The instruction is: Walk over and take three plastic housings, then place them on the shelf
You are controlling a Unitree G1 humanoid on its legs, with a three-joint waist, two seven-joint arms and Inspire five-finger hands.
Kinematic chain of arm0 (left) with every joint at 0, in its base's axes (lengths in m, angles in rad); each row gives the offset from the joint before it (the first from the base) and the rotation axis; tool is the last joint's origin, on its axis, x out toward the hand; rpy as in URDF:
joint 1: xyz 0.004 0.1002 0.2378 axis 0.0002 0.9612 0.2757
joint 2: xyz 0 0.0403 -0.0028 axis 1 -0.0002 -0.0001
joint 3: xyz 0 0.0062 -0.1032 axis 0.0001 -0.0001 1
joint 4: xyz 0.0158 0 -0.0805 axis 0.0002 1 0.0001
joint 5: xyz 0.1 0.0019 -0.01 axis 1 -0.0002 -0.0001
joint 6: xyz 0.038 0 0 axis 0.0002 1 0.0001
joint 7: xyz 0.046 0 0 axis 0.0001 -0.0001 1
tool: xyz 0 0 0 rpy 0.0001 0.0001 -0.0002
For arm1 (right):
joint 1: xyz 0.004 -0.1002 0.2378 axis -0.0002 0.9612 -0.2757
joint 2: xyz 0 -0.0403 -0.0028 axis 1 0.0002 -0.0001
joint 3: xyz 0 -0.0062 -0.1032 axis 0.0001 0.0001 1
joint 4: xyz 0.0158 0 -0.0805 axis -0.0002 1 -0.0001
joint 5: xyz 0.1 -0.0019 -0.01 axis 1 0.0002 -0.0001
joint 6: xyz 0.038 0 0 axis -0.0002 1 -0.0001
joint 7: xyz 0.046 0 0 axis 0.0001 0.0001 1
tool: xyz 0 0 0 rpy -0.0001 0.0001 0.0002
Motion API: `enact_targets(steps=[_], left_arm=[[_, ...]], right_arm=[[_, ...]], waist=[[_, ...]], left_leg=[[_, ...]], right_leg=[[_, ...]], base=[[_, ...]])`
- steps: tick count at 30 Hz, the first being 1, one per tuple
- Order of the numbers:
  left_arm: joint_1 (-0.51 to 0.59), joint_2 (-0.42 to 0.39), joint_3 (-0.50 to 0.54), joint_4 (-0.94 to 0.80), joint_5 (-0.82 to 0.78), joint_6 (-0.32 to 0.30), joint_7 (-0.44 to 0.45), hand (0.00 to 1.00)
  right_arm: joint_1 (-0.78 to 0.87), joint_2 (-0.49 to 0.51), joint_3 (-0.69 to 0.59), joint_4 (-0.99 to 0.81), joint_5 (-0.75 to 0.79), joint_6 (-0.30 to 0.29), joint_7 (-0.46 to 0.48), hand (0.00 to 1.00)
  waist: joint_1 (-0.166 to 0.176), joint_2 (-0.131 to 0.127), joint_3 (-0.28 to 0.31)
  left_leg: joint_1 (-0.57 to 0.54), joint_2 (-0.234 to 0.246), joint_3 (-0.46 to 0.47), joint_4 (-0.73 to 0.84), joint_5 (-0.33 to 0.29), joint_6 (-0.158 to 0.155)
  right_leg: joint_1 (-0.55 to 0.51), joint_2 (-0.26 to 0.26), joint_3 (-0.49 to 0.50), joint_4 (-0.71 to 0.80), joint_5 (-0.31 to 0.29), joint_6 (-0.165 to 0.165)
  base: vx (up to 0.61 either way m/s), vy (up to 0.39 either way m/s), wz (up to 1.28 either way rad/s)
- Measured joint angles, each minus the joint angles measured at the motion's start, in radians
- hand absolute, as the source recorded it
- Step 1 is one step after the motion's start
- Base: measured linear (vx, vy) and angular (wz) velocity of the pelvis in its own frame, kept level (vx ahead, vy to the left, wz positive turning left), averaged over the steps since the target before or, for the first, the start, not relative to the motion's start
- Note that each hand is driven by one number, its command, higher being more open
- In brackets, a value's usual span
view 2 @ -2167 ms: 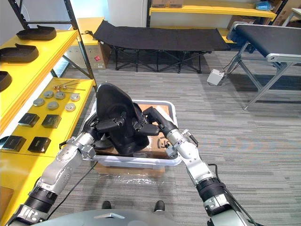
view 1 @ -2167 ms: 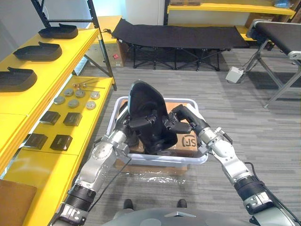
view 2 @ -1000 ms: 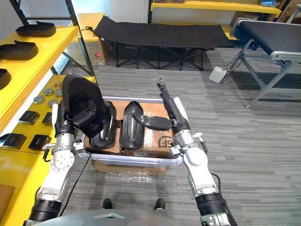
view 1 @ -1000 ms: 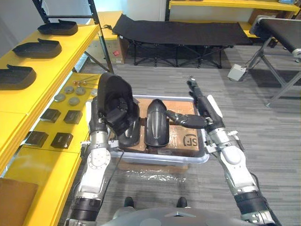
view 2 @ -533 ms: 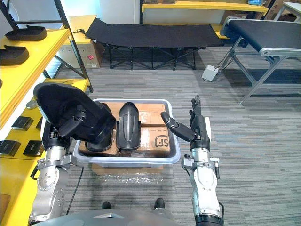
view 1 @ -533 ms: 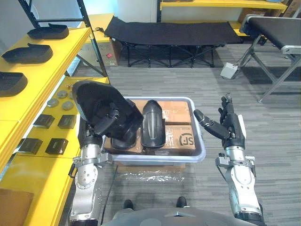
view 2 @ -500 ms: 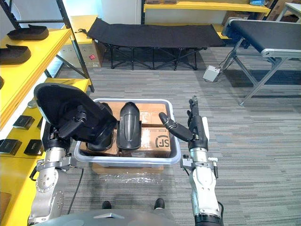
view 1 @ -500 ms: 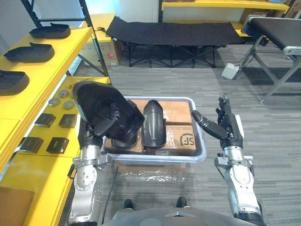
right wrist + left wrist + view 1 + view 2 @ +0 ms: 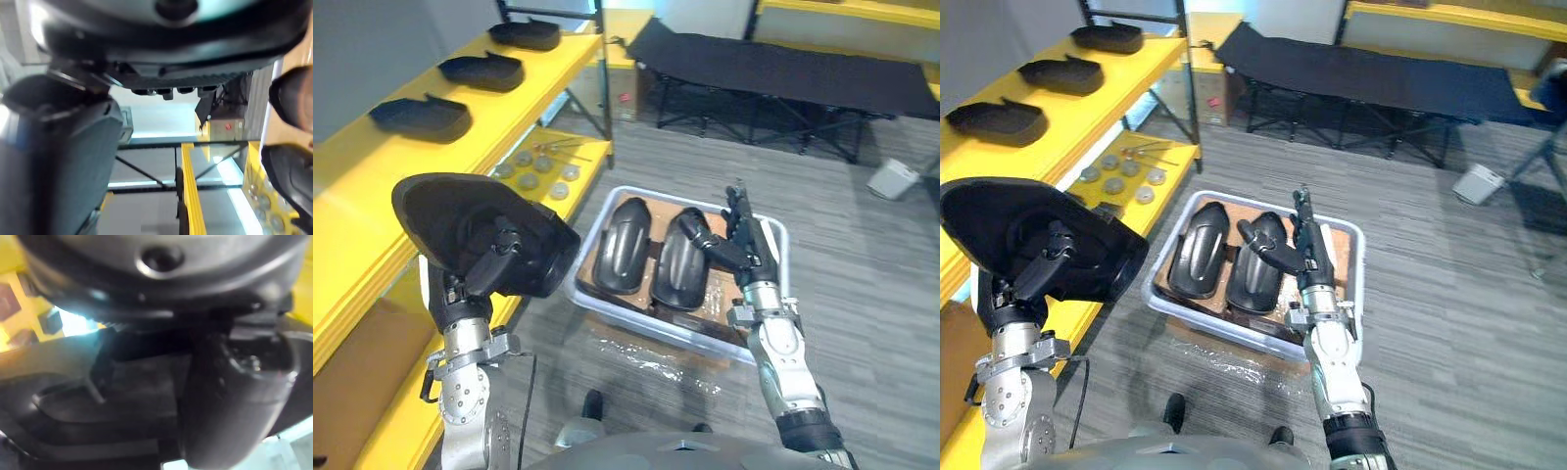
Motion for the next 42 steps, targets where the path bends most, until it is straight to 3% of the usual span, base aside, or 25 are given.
enact_targets(steps=[4, 11, 17, 19, 21, 23, 24, 26, 29, 31, 32, 34, 37, 39, 41, 42], left_arm=[[0.04, -0.014, 0.046, 0.0, -0.106, -0.015, -0.038, 0.0], [0.059, -0.034, 0.077, 0.0, -0.157, -0.072, -0.073, 0.0], [0.064, -0.038, 0.081, 0.0, -0.143, -0.074, -0.072, 0.0], [0.035, -0.029, 0.08, 0.001, -0.136, -0.073, -0.121, 0.0], [0.007, -0.019, 0.08, 0.001, -0.138, -0.075, -0.18, 0.0], [0.0, -0.011, 0.081, 0.001, -0.139, -0.086, -0.199, 0.0], [0.001, -0.008, 0.083, 0.001, -0.139, -0.086, -0.2, 0.0], [0.0, 0.003, 0.093, 0.001, -0.14, -0.086, -0.203, 0.0], [-0.013, 0.033, 0.089, 0.008, -0.135, -0.086, -0.235, 0.0], [-0.069, 0.08, 0.055, 0.044, -0.137, -0.088, -0.261, 0.0], [-0.111, 0.115, 0.028, 0.076, -0.139, -0.089, -0.277, 0.0], [-0.156, 0.13, -0.002, 0.134, -0.14, -0.089, -0.286, 0.0], [-0.124, 0.108, -0.055, 0.164, -0.128, -0.089, -0.285, 0.0], [-0.099, 0.095, -0.084, 0.159, -0.095, -0.089, -0.282, 0.0], [-0.083, 0.08, -0.12, 0.153, -0.083, -0.089, -0.282, 0.0], [-0.063, 0.071, -0.131, 0.131, -0.063, -0.088, -0.282, 0.0]], right_arm=[[-0.046, 0.004, 0.05, 0.044, 0.034, -0.003, 0.015, 1.0], [-0.052, 0.021, 0.051, 0.07, 0.039, -0.03, 0.055, 1.0], [-0.052, 0.019, 0.079, 0.071, 0.068, -0.031, 0.099, 1.0], [-0.033, 0.011, 0.062, 0.07, 0.068, -0.031, 0.114, 1.0], [-0.021, -0.004, 0.042, 0.07, 0.061, -0.031, 0.114, 1.0], [-0.025, -0.026, 0.035, 0.07, 0.027, -0.031, 0.115, 1.0], [-0.027, -0.025, 0.027, 0.07, 0.0, -0.032, 0.123, 1.0], [-0.03, -0.023, 0.026, 0.07, -0.015, -0.036, 0.153, 1.0], [-0.005, -0.021, 0.006, 0.049, 0.045, -0.038, 0.194, 1.0], [0.033, -0.016, -0.03, 0.003, 0.066, -0.039, 0.193, 1.0], [0.06, -0.009, -0.046, -0.03, 0.067, -0.043, 0.188, 1.0], [0.095, -0.007, -0.05, -0.091, 0.068, -0.046, 0.187, 1.0], [0.116, -0.006, -0.048, -0.144, 0.069, -0.06, 0.213, 1.0], [0.12, -0.008, -0.05, -0.146, 0.069, -0.06, 0.226, 1.0], [0.138, -0.016, -0.049, -0.171, 0.069, -0.06, 0.228, 1.0], [0.151, -0.018, -0.045, -0.202, 0.069, -0.06, 0.23, 1.0]], waist=[[0.037, -0.002, 0.001], [0.039, -0.008, 0.001], [0.035, -0.008, 0.002], [0.001, -0.004, 0.007], [0.004, 0.005, 0.012], [0.019, 0.005, 0.015], [0.035, 0.009, 0.02], [0.034, 0.007, 0.025], [0.001, 0.01, 0.039], [-0.025, 0.005, 0.059], [-0.048, -0.001, 0.065], [-0.074, -0.03, 0.067], [-0.061, -0.016, 0.077], [-0.057, -0.01, 0.078], [-0.058, 0.013, 0.084], [-0.072, 0.03, 0.095]], left_leg=[[-0.002, -0.016, -0.039, 0.0, 0.003, 0.004], [-0.003, -0.026, -0.047, -0.001, 0.002, 0.004], [-0.03, -0.024, -0.055, 0.031, -0.017, 0.019], [-0.101, 0.02, 0.109, 0.119, -0.024, 0.052], [-0.122, 0.051, 0.233, 0.15, -0.006, 0.071], [-0.117, 0.024, 0.246, 0.114, 0.037, 0.056], [-0.104, 0.005, 0.237, 0.079, 0.054, 0.066], [-0.097, -0.021, 0.222, 0.047, 0.064, 0.081], [-0.09, -0.057, 0.158, 0.025, 0.068, 0.087], [-0.09, -0.077, 0.078, 0.026, 0.068, 0.088], [-0.098, -0.082, 0.022, 0.022, 0.071, 0.092], [-0.106, -0.105, -0.003, 0.025, 0.11, 0.107], [-0.133, -0.112, -0.01, 0.065, 0.143, 0.086], [-0.151, -0.108, -0.009, 0.088, 0.145, 0.083], [-0.178, -0.077, 0.058, 0.122, 0.118, 0.09], [-0.195, -0.039, 0.128, 0.152, 0.111, 0.092]], right_leg=[[0.013, -0.017, -0.035, 0.027, -0.023, 0.006], [0.017, -0.026, -0.048, 0.027, -0.025, 0.009], [0.026, -0.025, -0.084, 0.044, -0.04, 0.005], [0.079, -0.026, -0.217, 0.046, -0.051, 0.007], [0.11, -0.036, -0.296, 0.072, -0.069, 0.013], [0.112, -0.074, -0.325, 0.115, -0.1, 0.04], [0.113, -0.091, -0.326, 0.129, -0.105, 0.038], [0.11, -0.119, -0.325, 0.158, -0.123, 0.04], [0.089, -0.154, -0.186, 0.282, -0.149, 0.002], [0.055, -0.157, -0.034, 0.412, -0.16, -0.016], [0.037, -0.131, 0.074, 0.464, -0.226, -0.032], [0.039, -0.076, 0.168, 0.442, -0.308, -0.032], [0.06, -0.075, 0.144, 0.449, -0.363, 0.004], [0.062, -0.071, 0.126, 0.456, -0.402, 0.009], [0.066, -0.05, 0.104, 0.459, -0.424, 0.013], [0.069, -0.034, 0.083, 0.458, -0.439, 0.013]], base=[[0.01, 0.003, 0.31], [-0.01, 0.005, 0.05], [-0.01, -0.011, 0.16], [-0.03, -0.004, 1.45], [0.02, 0.09, 1.5], [0.03, 0.136, 0.94], [0.0, 0.12, 0.6], [-0.01, 0.111, 0.44], [0.0, 0.116, 0.76], [0.02, 0.004, 1.2], [0.0, -0.142, 1.4], [-0.01, -0.213, 1.29], [-0.02, -0.142, 0.35], [-0.1, -0.162, 0.18], [-0.16, -0.139, 0.29], [-0.21, -0.099, 0.42]])
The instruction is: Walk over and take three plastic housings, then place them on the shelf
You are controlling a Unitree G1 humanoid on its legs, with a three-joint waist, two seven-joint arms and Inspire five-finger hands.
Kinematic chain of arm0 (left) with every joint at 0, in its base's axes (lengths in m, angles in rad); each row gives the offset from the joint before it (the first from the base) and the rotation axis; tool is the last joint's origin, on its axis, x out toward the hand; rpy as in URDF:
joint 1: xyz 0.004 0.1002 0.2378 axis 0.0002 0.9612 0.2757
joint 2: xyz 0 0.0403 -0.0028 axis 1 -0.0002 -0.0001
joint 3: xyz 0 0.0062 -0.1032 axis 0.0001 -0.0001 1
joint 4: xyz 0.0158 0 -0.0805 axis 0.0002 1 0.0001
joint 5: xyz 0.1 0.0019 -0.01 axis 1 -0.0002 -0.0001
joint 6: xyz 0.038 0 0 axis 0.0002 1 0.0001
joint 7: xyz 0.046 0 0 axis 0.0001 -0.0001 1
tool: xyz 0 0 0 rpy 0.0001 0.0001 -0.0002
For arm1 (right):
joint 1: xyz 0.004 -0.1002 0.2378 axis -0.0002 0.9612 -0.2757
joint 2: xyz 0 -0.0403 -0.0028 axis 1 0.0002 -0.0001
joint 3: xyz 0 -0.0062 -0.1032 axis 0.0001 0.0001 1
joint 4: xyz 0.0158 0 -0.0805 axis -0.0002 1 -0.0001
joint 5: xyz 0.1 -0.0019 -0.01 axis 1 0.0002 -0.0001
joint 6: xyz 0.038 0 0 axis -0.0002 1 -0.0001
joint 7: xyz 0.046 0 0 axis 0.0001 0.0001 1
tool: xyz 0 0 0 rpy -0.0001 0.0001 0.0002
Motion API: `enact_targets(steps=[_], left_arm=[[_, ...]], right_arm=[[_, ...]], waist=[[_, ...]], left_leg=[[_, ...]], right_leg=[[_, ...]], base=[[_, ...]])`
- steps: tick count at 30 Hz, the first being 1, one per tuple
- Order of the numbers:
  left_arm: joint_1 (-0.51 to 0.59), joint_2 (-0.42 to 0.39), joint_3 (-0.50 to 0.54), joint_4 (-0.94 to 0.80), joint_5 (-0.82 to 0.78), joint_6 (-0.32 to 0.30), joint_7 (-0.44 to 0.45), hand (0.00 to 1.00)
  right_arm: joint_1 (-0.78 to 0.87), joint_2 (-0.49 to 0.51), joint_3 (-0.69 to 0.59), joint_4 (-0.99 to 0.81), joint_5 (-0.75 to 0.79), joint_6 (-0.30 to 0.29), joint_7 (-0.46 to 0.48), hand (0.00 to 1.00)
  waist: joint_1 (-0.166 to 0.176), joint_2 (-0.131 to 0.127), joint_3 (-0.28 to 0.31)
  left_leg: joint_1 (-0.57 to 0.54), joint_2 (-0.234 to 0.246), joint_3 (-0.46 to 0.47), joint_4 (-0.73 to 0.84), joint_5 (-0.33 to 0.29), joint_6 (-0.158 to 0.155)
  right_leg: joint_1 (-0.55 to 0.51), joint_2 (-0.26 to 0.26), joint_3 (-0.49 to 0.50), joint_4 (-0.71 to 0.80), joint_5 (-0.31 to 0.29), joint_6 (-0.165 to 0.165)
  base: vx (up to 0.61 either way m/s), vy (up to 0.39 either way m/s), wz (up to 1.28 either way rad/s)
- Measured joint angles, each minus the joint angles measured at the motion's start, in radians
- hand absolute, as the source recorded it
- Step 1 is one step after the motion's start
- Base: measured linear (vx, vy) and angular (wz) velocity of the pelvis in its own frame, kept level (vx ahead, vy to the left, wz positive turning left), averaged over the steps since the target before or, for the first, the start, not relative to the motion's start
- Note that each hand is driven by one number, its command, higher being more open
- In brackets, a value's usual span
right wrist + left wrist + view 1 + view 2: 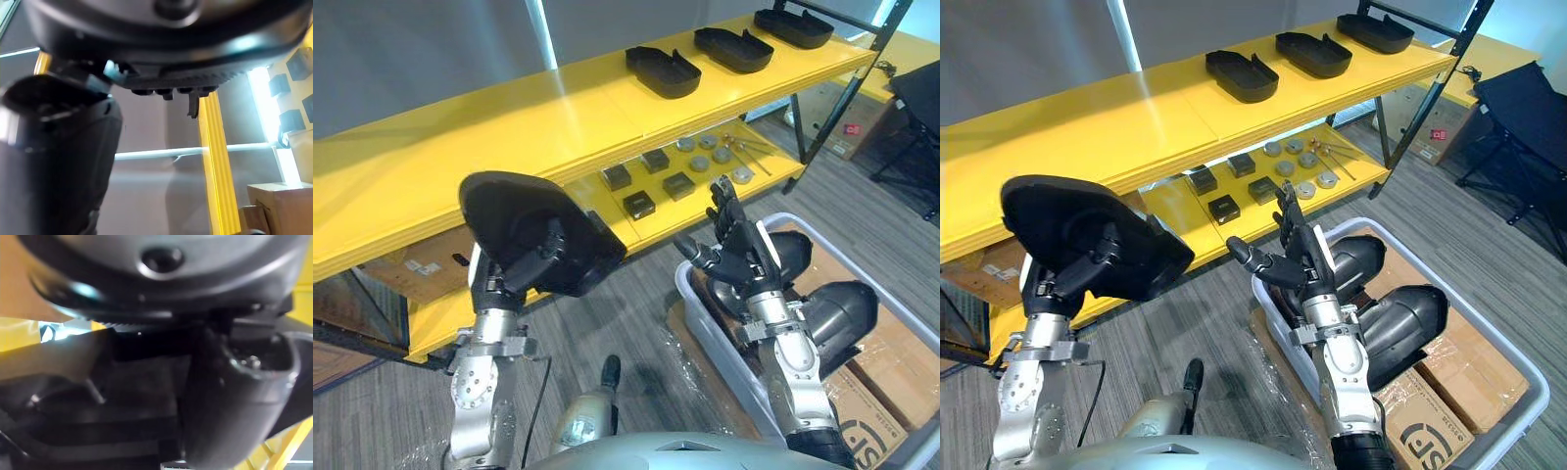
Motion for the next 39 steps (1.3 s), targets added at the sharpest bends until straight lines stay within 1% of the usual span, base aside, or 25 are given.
enact_targets(steps=[2, 3, 5, 6, 10, 14, 15, 16, 17, 18, 19, 20, 21, 22, 24, 25, 26, 27, 28, 29, 30, 31, 32, 34, 39], left_arm=[[0.032, -0.013, -0.014, -0.02, 0.005, 0.0, -0.007, 0.0], [0.05, -0.014, -0.016, -0.029, 0.005, 0.0, -0.007, 0.0], [0.066, -0.014, -0.009, -0.045, 0.005, 0.0, -0.005, 0.0], [0.077, -0.014, -0.004, -0.054, 0.005, -0.002, -0.004, 0.0], [0.08, -0.017, 0.017, -0.063, 0.005, -0.004, 0.0, 0.0], [0.082, -0.016, 0.037, -0.067, 0.005, -0.003, -0.018, 0.0], [0.074, -0.014, 0.058, -0.066, 0.004, -0.003, -0.031, 0.0], [0.06, -0.01, 0.081, -0.066, 0.004, -0.003, -0.037, 0.0], [0.051, -0.006, 0.094, -0.066, 0.004, -0.003, -0.043, 0.0], [0.039, 0.009, 0.124, -0.066, 0.004, -0.003, -0.048, 0.0], [0.036, 0.024, 0.148, -0.066, 0.003, -0.003, -0.042, 0.0], [0.035, 0.03, 0.158, -0.066, 0.003, -0.004, -0.034, 0.0], [0.031, 0.031, 0.178, -0.066, 0.002, -0.004, -0.013, 0.0], [0.028, 0.032, 0.188, -0.066, 0.002, -0.004, 0.003, 0.0], [0.025, 0.041, 0.188, -0.065, 0.0, -0.004, 0.022, 0.0], [0.015, 0.057, 0.175, -0.065, 0.0, -0.004, 0.032, 0.0], [0.01, 0.062, 0.17, -0.065, 0.0, -0.004, 0.036, 0.0], [-0.011, 0.075, 0.157, -0.062, 0.0, -0.004, 0.046, 0.0], [-0.017, 0.08, 0.144, -0.062, 0.0, -0.004, 0.053, 0.0], [-0.023, 0.081, 0.128, -0.062, 0.001, -0.004, 0.056, 0.0], [-0.02, 0.075, 0.116, -0.058, 0.001, -0.006, 0.053, 0.0], [-0.019, 0.053, 0.105, -0.05, 0.002, -0.006, 0.051, 0.0], [-0.003, 0.026, 0.089, -0.05, 0.004, -0.006, 0.042, 0.0], [-0.004, 0.019, 0.086, -0.05, 0.004, -0.006, 0.021, 0.0], [-0.019, 0.019, 0.083, -0.051, 0.005, -0.006, 0.019, 0.0]], right_arm=[[0.021, -0.006, 0.006, -0.024, 0.0, -0.004, 0.009, 1.0], [0.026, 0.003, 0.011, -0.026, 0.001, -0.006, 0.011, 1.0], [0.027, 0.006, 0.016, -0.042, 0.002, -0.008, 0.013, 1.0], [0.032, 0.013, 0.017, -0.051, 0.013, -0.023, 0.015, 1.0], [0.032, 0.052, 0.011, -0.053, 0.08, -0.048, 0.024, 1.0], [0.035, 0.075, -0.006, -0.045, 0.085, -0.049, 0.022, 1.0], [0.035, 0.076, -0.012, -0.031, 0.083, -0.051, 0.011, 1.0], [0.033, 0.078, -0.019, -0.009, 0.082, -0.062, 0.004, 1.0], [0.033, 0.08, -0.026, 0.005, 0.076, -0.067, 0.0, 1.0], [0.031, 0.086, -0.032, 0.037, 0.066, -0.068, -0.014, 1.0], [0.027, 0.09, -0.032, 0.076, 0.063, -0.068, -0.027, 1.0], [0.024, 0.094, -0.031, 0.092, 0.058, -0.068, -0.035, 1.0], [0.018, 0.098, -0.032, 0.105, 0.038, -0.068, -0.048, 1.0], [0.016, 0.097, -0.029, 0.105, 0.025, -0.068, -0.055, 1.0], [0.011, 0.095, -0.027, 0.094, 0.025, -0.067, -0.052, 1.0], [0.013, 0.09, -0.031, 0.065, 0.026, -0.065, -0.047, 1.0], [0.013, 0.089, -0.034, 0.053, 0.027, -0.065, -0.045, 1.0], [0.016, 0.085, -0.046, 0.016, 0.029, -0.065, -0.036, 1.0], [0.019, 0.082, -0.052, -0.009, 0.03, -0.065, -0.03, 1.0], [0.026, 0.082, -0.065, -0.044, 0.03, -0.068, -0.022, 1.0], [0.036, 0.078, -0.074, -0.077, 0.03, -0.071, -0.013, 1.0], [0.035, 0.065, -0.081, -0.084, 0.03, -0.073, -0.008, 1.0], [0.042, 0.041, -0.088, -0.103, 0.029, -0.074, -0.007, 1.0], [0.04, 0.022, -0.1, -0.103, 0.028, -0.066, -0.012, 1.0], [0.041, 0.007, -0.153, -0.102, 0.038, -0.047, -0.015, 1.0]], waist=[[-0.009, 0.017, 0.004], [-0.004, -0.005, 0.009], [0.009, 0.002, 0.004], [0.006, 0.01, -0.007], [0.017, 0.009, -0.011], [0.024, -0.033, -0.016], [0.024, -0.041, -0.034], [0.019, -0.044, -0.037], [0.018, -0.048, -0.039], [0.02, -0.062, -0.046], [0.018, -0.067, -0.047], [0.016, -0.064, -0.046], [0.012, -0.051, -0.04], [0.005, -0.037, -0.036], [-0.004, -0.032, -0.033], [-0.008, -0.029, -0.032], [-0.01, -0.03, -0.033], [-0.021, -0.038, -0.036], [-0.043, -0.052, -0.045], [-0.064, -0.078, -0.058], [-0.063, -0.107, -0.078], [-0.06, -0.09, -0.083], [-0.057, -0.056, -0.089], [-0.046, -0.029, -0.092], [-0.035, -0.016, -0.099]], left_leg=[[0.0, 0.035, 0.059, 0.02, -0.04, -0.029], [-0.001, 0.059, 0.118, 0.043, -0.092, -0.029], [0.003, 0.073, 0.138, 0.158, -0.11, 0.003], [0.01, 0.076, 0.153, 0.176, -0.129, -0.022], [-0.024, 0.045, 0.158, 0.263, -0.197, -0.009], [-0.059, -0.007, 0.144, 0.398, -0.315, 0.008], [-0.06, -0.032, 0.133, 0.418, -0.354, 0.008], [-0.064, -0.045, 0.11, 0.43, -0.371, 0.018], [-0.062, -0.055, 0.103, 0.429, -0.379, 0.023], [-0.043, -0.075, 0.097, 0.409, -0.39, 0.032], [-0.001, -0.085, 0.086, 0.369, -0.393, 0.042], [0.021, -0.086, 0.08, 0.349, -0.39, 0.056], [0.058, -0.074, 0.067, 0.323, -0.391, 0.067], [0.098, -0.058, 0.057, 0.294, -0.382, 0.064], [0.167, -0.037, 0.055, 0.243, -0.382, 0.062], [0.2, -0.027, 0.053, 0.223, -0.391, 0.048], [0.206, -0.025, 0.052, 0.222, -0.394, 0.044], [0.214, -0.024, 0.04, 0.228, -0.407, 0.026], [0.215, -0.029, 0.027, 0.234, -0.416, 0.014], [0.23, -0.044, 0.008, 0.235, -0.44, 0.002], [0.234, -0.063, -0.004, 0.249, -0.463, -0.011], [0.233, -0.044, -0.017, 0.264, -0.475, -0.017], [0.229, -0.009, -0.027, 0.275, -0.485, -0.031], [0.235, 0.016, -0.027, 0.249, -0.474, -0.041], [0.275, 0.026, 0.006, 0.179, -0.427, -0.039]], right_leg=[[0.005, 0.008, -0.016, 0.011, -0.013, -0.017], [0.004, -0.014, -0.013, 0.011, -0.023, -0.037], [0.0, -0.021, 0.004, 0.021, -0.025, -0.039], [-0.001, -0.027, 0.008, 0.028, -0.028, -0.036], [-0.004, -0.071, 0.013, 0.039, -0.033, -0.015], [0.069, -0.12, -0.031, 0.008, -0.053, -0.004], [0.057, -0.135, -0.021, 0.076, -0.032, -0.028], [-0.022, -0.169, 0.01, 0.25, 0.026, -0.097], [-0.07, -0.186, 0.031, 0.343, 0.079, -0.121], [-0.147, -0.215, 0.073, 0.47, 0.206, -0.147], [-0.194, -0.218, 0.122, 0.546, 0.338, -0.153], [-0.211, -0.21, 0.14, 0.578, 0.324, -0.138], [-0.251, -0.181, 0.155, 0.598, 0.251, -0.125], [-0.286, -0.136, 0.151, 0.551, 0.186, -0.108], [-0.318, -0.071, 0.137, 0.381, 0.153, -0.098], [-0.34, -0.026, 0.148, 0.244, 0.163, -0.083], [-0.346, -0.012, 0.158, 0.197, 0.168, -0.077], [-0.356, 0.023, 0.199, 0.085, 0.194, -0.047], [-0.352, 0.038, 0.224, 0.028, 0.224, -0.037], [-0.337, 0.04, 0.237, -0.024, 0.28, -0.059], [-0.322, 0.03, 0.232, -0.059, 0.311, -0.066], [-0.312, 0.039, 0.206, -0.053, 0.31, -0.066], [-0.28, 0.07, 0.172, -0.088, 0.302, -0.083], [-0.27, 0.093, 0.156, -0.109, 0.3, -0.093], [-0.239, 0.104, 0.151, -0.14, 0.289, -0.109]], base=[[-0.21, -0.051, 0.28], [-0.11, 0.027, -0.05], [-0.04, 0.014, -0.15], [0.01, 0.035, -0.18], [0.08, 0.097, -0.02], [0.18, 0.153, 0.3], [0.27, 0.157, 0.52], [0.27, 0.159, 0.57], [0.27, 0.2, 0.59], [0.3, 0.186, 0.38], [0.33, 0.174, 0.29], [0.35, 0.147, 0.21], [0.33, 0.132, 0.2], [0.32, 0.124, 0.17], [0.32, 0.06, 0.05], [0.28, 0.01, 0.01], [0.2, -0.033, 0.18], [0.23, -0.081, 0.47], [0.3, -0.151, 0.81], [0.33, -0.23, 0.87], [0.31, -0.242, 0.63], [0.3, -0.233, 0.48], [0.26, -0.201, 0.35], [0.25, -0.189, 0.22], [0.13, -0.066, 0.08]])
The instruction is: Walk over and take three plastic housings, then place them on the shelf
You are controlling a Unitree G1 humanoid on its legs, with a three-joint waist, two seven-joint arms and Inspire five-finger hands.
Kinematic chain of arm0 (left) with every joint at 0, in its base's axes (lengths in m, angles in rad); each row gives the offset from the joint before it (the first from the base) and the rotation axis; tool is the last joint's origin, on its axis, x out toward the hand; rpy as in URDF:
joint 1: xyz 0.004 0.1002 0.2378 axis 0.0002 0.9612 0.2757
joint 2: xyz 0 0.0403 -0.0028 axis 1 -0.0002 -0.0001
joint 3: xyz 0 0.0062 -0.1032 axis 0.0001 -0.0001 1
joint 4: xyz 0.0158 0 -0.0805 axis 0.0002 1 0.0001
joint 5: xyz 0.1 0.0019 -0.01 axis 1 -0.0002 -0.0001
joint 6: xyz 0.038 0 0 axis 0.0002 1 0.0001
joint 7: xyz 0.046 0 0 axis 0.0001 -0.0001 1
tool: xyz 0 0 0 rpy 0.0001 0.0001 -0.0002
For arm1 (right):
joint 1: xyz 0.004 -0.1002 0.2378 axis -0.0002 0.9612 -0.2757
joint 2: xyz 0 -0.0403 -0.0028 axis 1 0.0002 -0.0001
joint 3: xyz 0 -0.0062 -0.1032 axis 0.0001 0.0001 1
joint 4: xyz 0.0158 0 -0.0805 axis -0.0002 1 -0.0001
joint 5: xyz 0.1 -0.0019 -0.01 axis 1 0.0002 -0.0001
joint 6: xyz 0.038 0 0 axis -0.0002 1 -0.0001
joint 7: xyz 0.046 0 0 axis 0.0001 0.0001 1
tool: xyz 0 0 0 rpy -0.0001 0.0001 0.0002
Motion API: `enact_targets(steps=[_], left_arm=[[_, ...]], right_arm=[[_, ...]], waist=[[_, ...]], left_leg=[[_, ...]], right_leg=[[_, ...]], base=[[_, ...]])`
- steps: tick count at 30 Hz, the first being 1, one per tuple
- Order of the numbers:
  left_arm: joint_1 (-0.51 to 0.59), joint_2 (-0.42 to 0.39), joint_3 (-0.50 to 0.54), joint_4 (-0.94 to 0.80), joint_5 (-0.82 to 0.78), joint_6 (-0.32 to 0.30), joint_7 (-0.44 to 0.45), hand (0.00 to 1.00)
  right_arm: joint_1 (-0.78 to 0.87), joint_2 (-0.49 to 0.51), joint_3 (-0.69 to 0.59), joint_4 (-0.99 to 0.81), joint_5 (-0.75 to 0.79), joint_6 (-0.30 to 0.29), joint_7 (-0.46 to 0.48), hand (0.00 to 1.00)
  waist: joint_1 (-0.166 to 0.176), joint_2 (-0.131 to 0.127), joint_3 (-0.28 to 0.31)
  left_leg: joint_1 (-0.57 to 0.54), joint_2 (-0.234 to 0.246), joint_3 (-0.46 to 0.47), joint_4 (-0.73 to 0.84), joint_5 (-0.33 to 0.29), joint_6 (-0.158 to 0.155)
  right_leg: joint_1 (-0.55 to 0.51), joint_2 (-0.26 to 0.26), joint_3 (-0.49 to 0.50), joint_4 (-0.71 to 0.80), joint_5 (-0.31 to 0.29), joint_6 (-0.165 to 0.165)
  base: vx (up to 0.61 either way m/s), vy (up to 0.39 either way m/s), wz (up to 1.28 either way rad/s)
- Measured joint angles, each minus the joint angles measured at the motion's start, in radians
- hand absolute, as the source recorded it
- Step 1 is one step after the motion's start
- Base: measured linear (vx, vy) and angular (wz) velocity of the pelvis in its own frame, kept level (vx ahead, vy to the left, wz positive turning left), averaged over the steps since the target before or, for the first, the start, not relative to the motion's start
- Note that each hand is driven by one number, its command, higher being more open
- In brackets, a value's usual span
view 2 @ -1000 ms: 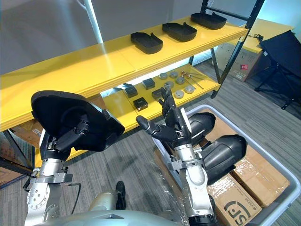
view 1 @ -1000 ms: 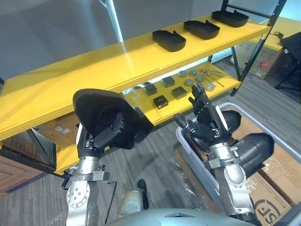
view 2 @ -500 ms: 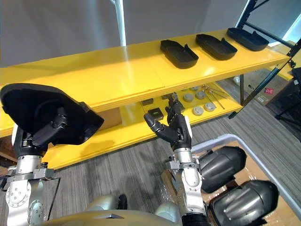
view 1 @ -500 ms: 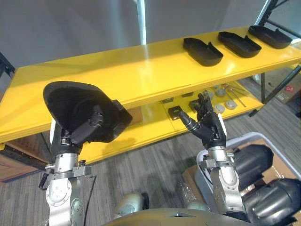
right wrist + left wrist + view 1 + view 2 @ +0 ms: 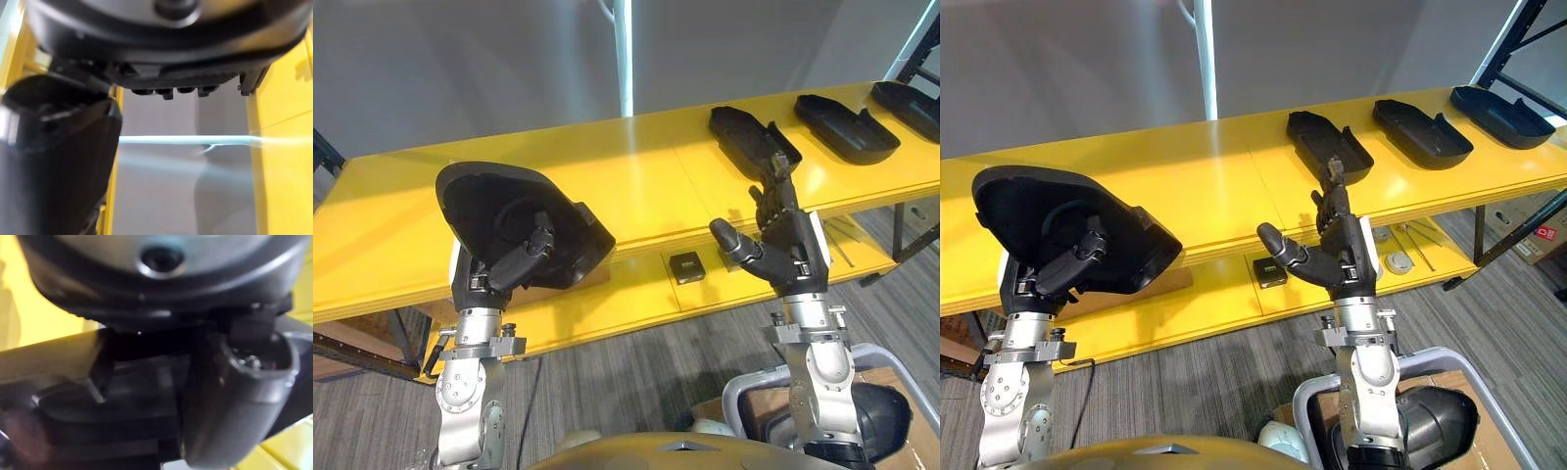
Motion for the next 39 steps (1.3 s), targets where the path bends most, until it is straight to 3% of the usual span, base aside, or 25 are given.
enact_targets(steps=[2, 4, 5, 7, 10, 12, 13, 14, 16, 19, 24, 28, 32, 34, 37, 39], left_arm=[[-0.001, 0.001, -0.002, 0.0, 0.0, 0.0, 0.003, 0.0], [-0.001, 0.0, -0.009, 0.0, 0.001, 0.002, 0.0, 0.0], [0.0, 0.001, -0.011, -0.001, 0.001, 0.001, -0.004, 0.0], [-0.005, 0.002, -0.032, -0.003, 0.004, 0.0, -0.02, 0.0], [-0.006, 0.001, -0.052, -0.03, 0.034, 0.0, -0.033, 0.0], [-0.006, 0.002, -0.07, -0.067, 0.041, -0.015, -0.049, 0.0], [-0.009, 0.007, -0.073, -0.077, 0.04, -0.016, -0.055, 0.0], [-0.025, 0.037, -0.074, -0.084, 0.04, -0.017, -0.064, 0.0], [-0.027, 0.075, -0.068, -0.092, 0.04, -0.015, -0.066, 0.0], [-0.027, 0.116, -0.035, -0.098, 0.039, 0.012, -0.066, 0.0], [-0.082, 0.129, -0.043, -0.098, 0.037, 0.104, -0.053, 0.0], [-0.231, 0.147, -0.095, -0.098, -0.074, 0.188, -0.015, 0.0], [-0.427, 0.186, -0.119, -0.053, -0.163, 0.221, 0.033, 0.0], [-0.56, 0.239, -0.121, 0.024, -0.174, 0.232, 0.098, 0.0], [-0.657, 0.295, -0.114, 0.141, -0.177, 0.259, 0.156, 0.0], [-0.725, 0.349, -0.105, 0.261, -0.218, 0.31, 0.201, 0.0]], right_arm=[[0.003, 0.015, -0.01, 0.0, 0.009, 0.0, 0.002, 1.0], [0.004, 0.029, -0.023, -0.001, 0.001, -0.001, 0.001, 1.0], [0.004, 0.031, -0.031, -0.001, -0.003, -0.002, 0.0, 1.0], [0.004, 0.034, -0.051, -0.03, -0.009, -0.009, -0.029, 1.0], [0.003, 0.029, -0.069, -0.057, -0.008, -0.058, -0.065, 1.0], [-0.008, 0.011, -0.085, -0.072, -0.004, -0.094, -0.089, 1.0], [-0.01, 0.013, -0.084, -0.07, -0.007, -0.102, -0.102, 1.0], [-0.001, 0.048, -0.073, -0.069, -0.012, -0.102, -0.139, 1.0], [0.001, 0.084, -0.044, -0.069, -0.012, -0.102, -0.159, 1.0], [0.006, 0.126, 0.027, -0.069, -0.034, -0.102, -0.17, 1.0], [0.062, 0.132, 0.059, -0.07, -0.052, -0.062, -0.167, 1.0], [0.115, 0.122, 0.073, -0.07, -0.052, 0.007, -0.168, 1.0], [0.131, 0.087, 0.091, -0.076, -0.132, 0.029, -0.183, 1.0], [0.164, 0.066, 0.099, -0.119, -0.131, 0.047, -0.187, 1.0], [0.199, 0.063, 0.099, -0.134, -0.13, 0.05, -0.177, 1.0], [0.236, 0.052, 0.103, -0.135, -0.126, 0.065, -0.132, 1.0]], waist=[[-0.001, -0.005, 0.003], [0.0, -0.006, 0.023], [0.002, -0.009, 0.028], [-0.003, -0.007, 0.032], [-0.012, 0.001, 0.03], [-0.002, 0.042, 0.015], [-0.002, 0.047, 0.014], [-0.01, 0.014, 0.011], [-0.021, -0.018, 0.011], [-0.025, -0.041, -0.001], [-0.047, -0.05, -0.008], [-0.08, -0.004, -0.01], [-0.118, 0.017, -0.014], [-0.143, 0.028, -0.013], [-0.17, 0.039, -0.006], [-0.194, 0.055, 0.002]], left_leg=[[-0.041, -0.001, 0.002, 0.102, 0.0, 0.0], [-0.12, 0.017, 0.027, 0.316, -0.016, -0.001], [-0.119, 0.042, 0.062, 0.331, -0.036, 0.023], [-0.118, 0.17, 0.172, 0.259, -0.046, 0.039], [-0.109, 0.222, 0.178, 0.141, 0.026, 0.023], [-0.07, 0.211, 0.173, 0.069, 0.094, 0.017], [-0.062, 0.207, 0.177, 0.057, 0.085, -0.072], [-0.053, 0.151, 0.208, 0.062, 0.07, -0.083], [-0.049, 0.118, 0.254, 0.063, 0.057, -0.075], [-0.043, 0.118, 0.331, 0.057, 0.042, -0.066], [-0.028, 0.147, 0.371, 0.046, 0.036, -0.09], [-0.006, 0.178, 0.406, 0.016, 0.051, -0.117], [0.027, 0.177, 0.46, -0.028, 0.064, -0.126], [0.033, 0.173, 0.491, -0.042, 0.067, -0.126], [0.055, 0.166, 0.517, -0.065, 0.073, -0.127], [0.066, 0.156, 0.54, -0.082, 0.077, -0.126]], right_leg=[[0.02, -0.002, 0.0, -0.022, -0.002, 0.0], [0.075, -0.025, -0.018, -0.041, -0.003, -0.001], [0.085, -0.028, -0.022, -0.042, -0.004, -0.003], [0.108, -0.061, -0.037, -0.029, -0.035, 0.007], [0.088, -0.117, -0.03, 0.026, -0.068, 0.058], [0.047, -0.151, 0.024, 0.076, -0.079, 0.102], [0.043, -0.157, 0.037, 0.081, -0.075, 0.123], [0.037, -0.209, 0.078, 0.068, -0.056, 0.147], [0.049, -0.235, 0.11, -0.011, 0.002, 0.153], [0.064, -0.233, 0.094, -0.138, 0.111, 0.149], [0.076, -0.193, 0.084, -0.21, 0.156, 0.167], [0.061, -0.153, 0.109, -0.226, 0.161, 0.173], [0.036, -0.139, 0.154, -0.225, 0.161, 0.173], [0.009, -0.135, 0.184, -0.22, 0.161, 0.173], [-0.001, -0.131, 0.208, -0.212, 0.161, 0.173], [-0.015, -0.132, 0.227, -0.204, 0.16, 0.172]], base=[[0.04, -0.007, 0.09], [0.01, 0.039, 0.18], [-0.03, 0.087, 0.22], [-0.04, 0.103, 0.3], [-0.03, 0.226, 0.18], [-0.02, 0.465, -0.32], [0.04, 0.553, -0.35], [0.03, 0.43, -0.22], [0.04, 0.401, -0.45], [0.05, 0.195, -0.6], [0.04, -0.01, -0.3], [0.06, -0.064, -0.26], [0.03, -0.032, -0.39], [0.02, 0.001, -0.35], [0.02, 0.002, -0.28], [0.01, 0.015, -0.23]])
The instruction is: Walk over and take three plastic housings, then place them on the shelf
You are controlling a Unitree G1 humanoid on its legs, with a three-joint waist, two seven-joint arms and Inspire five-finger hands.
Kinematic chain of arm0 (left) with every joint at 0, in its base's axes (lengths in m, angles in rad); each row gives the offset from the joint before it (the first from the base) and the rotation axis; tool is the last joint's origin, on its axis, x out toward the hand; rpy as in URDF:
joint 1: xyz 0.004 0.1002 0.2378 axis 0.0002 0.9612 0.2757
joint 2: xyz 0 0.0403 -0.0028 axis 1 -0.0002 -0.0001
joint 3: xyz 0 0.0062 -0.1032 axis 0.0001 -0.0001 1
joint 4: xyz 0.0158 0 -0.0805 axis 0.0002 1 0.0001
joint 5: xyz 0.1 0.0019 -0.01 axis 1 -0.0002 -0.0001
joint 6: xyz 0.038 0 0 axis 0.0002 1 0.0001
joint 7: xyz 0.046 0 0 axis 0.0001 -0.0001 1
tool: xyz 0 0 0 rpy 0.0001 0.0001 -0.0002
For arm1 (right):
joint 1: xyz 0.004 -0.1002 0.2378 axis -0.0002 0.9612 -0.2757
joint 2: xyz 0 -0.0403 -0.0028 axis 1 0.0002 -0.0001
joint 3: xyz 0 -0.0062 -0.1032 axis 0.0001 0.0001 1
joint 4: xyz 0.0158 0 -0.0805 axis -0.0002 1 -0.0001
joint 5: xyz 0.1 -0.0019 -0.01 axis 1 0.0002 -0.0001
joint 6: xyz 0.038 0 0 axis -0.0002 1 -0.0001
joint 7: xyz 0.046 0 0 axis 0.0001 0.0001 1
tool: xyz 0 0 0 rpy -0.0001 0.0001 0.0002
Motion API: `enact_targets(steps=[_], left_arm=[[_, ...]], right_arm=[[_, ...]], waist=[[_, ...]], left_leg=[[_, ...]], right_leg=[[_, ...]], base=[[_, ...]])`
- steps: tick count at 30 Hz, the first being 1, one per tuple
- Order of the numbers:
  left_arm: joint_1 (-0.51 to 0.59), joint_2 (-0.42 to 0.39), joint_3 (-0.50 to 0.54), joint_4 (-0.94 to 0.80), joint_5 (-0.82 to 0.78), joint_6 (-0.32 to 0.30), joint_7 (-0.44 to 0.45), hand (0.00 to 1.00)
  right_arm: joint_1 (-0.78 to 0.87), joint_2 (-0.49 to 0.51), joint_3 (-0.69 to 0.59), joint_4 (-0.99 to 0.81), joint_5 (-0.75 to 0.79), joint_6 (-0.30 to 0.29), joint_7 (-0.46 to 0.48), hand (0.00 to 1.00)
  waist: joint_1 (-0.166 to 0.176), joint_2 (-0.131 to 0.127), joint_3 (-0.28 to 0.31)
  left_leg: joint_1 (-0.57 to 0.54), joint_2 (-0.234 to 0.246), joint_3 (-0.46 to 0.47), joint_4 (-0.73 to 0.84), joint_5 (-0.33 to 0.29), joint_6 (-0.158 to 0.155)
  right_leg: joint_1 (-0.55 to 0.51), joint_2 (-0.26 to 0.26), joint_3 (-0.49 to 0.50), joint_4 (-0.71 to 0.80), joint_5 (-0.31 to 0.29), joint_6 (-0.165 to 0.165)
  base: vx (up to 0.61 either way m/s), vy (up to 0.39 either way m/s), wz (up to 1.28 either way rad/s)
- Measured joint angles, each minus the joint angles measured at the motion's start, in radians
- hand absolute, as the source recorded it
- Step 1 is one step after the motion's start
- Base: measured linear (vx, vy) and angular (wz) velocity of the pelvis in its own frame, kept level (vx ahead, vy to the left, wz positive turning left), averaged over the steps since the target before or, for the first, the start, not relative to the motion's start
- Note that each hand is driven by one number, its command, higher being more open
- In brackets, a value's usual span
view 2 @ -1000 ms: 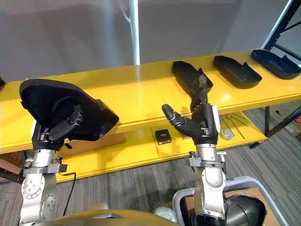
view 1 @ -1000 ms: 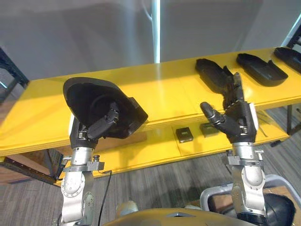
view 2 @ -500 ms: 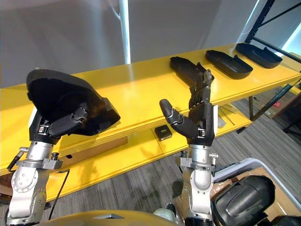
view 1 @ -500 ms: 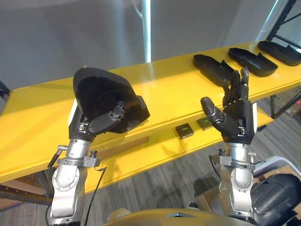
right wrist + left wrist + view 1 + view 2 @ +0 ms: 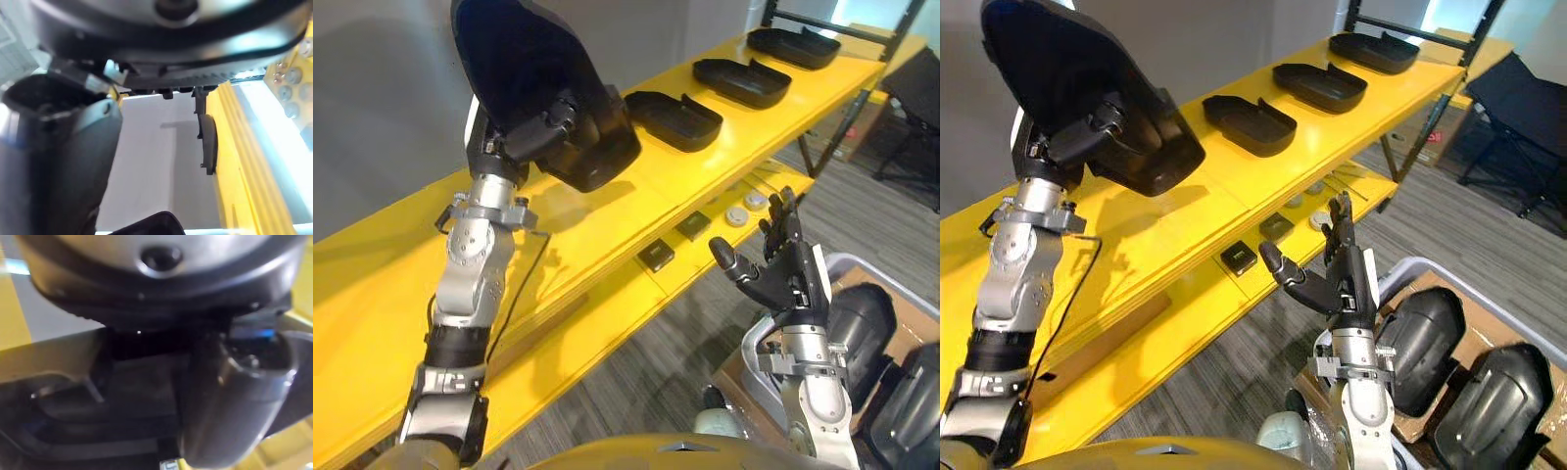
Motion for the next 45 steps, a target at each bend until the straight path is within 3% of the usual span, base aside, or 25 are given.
enact_targets(steps=[6, 8, 19, 26, 36, 37, 45], left_arm=[[-0.112, 0.058, 0.013, 0.324, -0.037, 0.109, 0.021, 0.0], [-0.126, 0.059, 0.028, 0.37, -0.076, 0.116, 0.026, 0.0], [-0.269, 0.092, 0.058, 0.503, -0.341, 0.178, 0.061, 0.0], [-0.325, 0.092, 0.064, 0.555, -0.352, 0.206, 0.069, 0.0], [-0.406, 0.092, 0.138, 0.698, -0.376, 0.227, 0.085, 0.0], [-0.407, 0.092, 0.151, 0.709, -0.376, 0.226, 0.085, 1.0], [-0.417, 0.094, 0.158, 0.803, -0.372, 0.235, 0.132, 1.0]], right_arm=[[0.121, -0.048, 0.12, 0.0, 0.02, 0.052, 0.074, 1.0], [0.135, -0.056, 0.15, 0.0, 0.036, 0.052, 0.075, 1.0], [0.135, -0.104, 0.276, 0.0, 0.045, 0.049, 0.007, 1.0], [0.121, -0.124, 0.333, 0.0, 0.047, 0.049, -0.053, 1.0], [0.107, -0.152, 0.402, 0.007, 0.047, 0.04, -0.102, 1.0], [0.099, -0.158, 0.408, 0.009, 0.047, 0.04, -0.108, 1.0], [0.067, -0.179, 0.452, 0.037, 0.058, 0.018, -0.13, 1.0]], waist=[[-0.028, 0.03, 0.027], [-0.028, 0.03, 0.035], [-0.029, 0.003, 0.105], [-0.027, -0.015, 0.124], [-0.027, -0.018, 0.152], [-0.027, -0.021, 0.157], [-0.025, -0.026, 0.178]], left_leg=[[0.027, -0.013, 0.027, -0.047, 0.021, 0.0], [0.025, -0.013, 0.032, -0.047, 0.021, -0.001], [-0.014, -0.009, 0.022, -0.038, 0.029, 0.001], [-0.029, 0.0, 0.015, -0.027, 0.028, -0.001], [-0.079, 0.035, -0.01, 0.03, 0.016, -0.009], [-0.08, 0.039, -0.01, 0.035, 0.014, -0.011], [-0.098, 0.055, -0.011, 0.061, 0.008, -0.014]], right_leg=[[-0.009, 0.005, 0.023, 0.001, 0.0, 0.0], [-0.018, 0.007, 0.031, 0.005, 0.0, 0.0], [-0.052, 0.008, 0.03, 0.017, 0.0, 0.0], [-0.054, 0.011, 0.018, 0.016, 0.0, 0.0], [-0.069, 0.024, 0.001, 0.019, 0.001, -0.002], [-0.07, 0.027, 0.002, 0.02, 0.001, -0.002], [-0.088, 0.035, 0.005, 0.033, 0.001, -0.005]], base=[[0.0, -0.007, -0.1], [-0.02, -0.016, -0.08], [-0.01, -0.013, 0.02], [0.0, -0.009, 0.03], [-0.01, -0.016, 0.03], [0.0, 0.0, 0.0], [0.0, -0.003, 0.0]])
